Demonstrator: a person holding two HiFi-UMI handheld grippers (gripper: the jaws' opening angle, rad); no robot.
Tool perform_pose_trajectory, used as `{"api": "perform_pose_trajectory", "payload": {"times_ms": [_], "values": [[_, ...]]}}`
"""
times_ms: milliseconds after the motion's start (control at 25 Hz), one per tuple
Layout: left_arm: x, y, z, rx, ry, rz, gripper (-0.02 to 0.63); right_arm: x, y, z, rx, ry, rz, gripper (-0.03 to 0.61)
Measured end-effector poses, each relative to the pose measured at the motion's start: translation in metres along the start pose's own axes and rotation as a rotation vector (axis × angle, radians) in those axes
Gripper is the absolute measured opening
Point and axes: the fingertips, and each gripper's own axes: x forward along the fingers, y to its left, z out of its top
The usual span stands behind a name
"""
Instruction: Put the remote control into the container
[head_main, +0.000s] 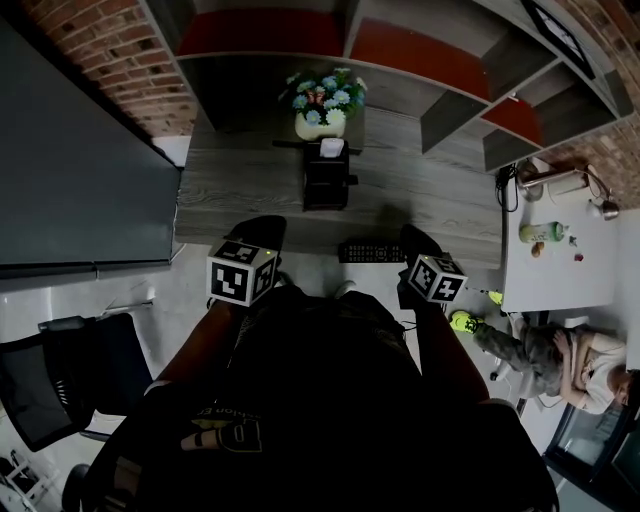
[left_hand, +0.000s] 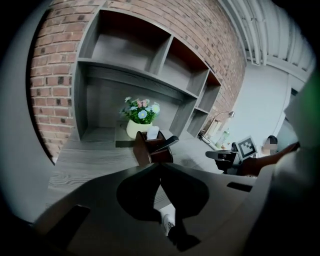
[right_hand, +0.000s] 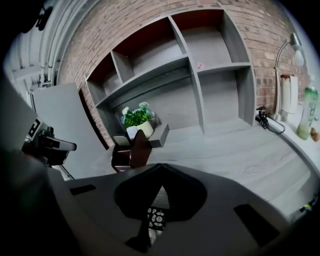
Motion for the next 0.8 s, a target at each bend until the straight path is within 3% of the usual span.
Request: {"api": "perform_pose_trajectory", "payload": {"times_ms": [80,280,400,640,800], "values": [[-0.002,0.005,-0.006,-0.020,0.011,0.007,0.006,-0.009,-0.005,-0.006,-0.014,0.005,-0.003,0.003],[0.000,0.010,-0.013,0.057,0.057,0.007,0.006,-0.010,-0.006,-0.036,-0.034,0.054,-0.005,0.015],[0.001,0.011,-0.015,0.057,0.072,-0.010,0.006,-0.007,0.018,-0.046,-0.098,0.074,0.032,0.037],[0.008,0.004,-0.023,0.078,0.129,-0.083,0.006,0.013,0.076,-0.067,-0.510,0.212,0.148,0.152],[0.010,0.012,-0.050,0.105,0.233,-0.086,0.006,0.024,0.094,-0.084,-0.692,0.295,0.219,0.180]]}}
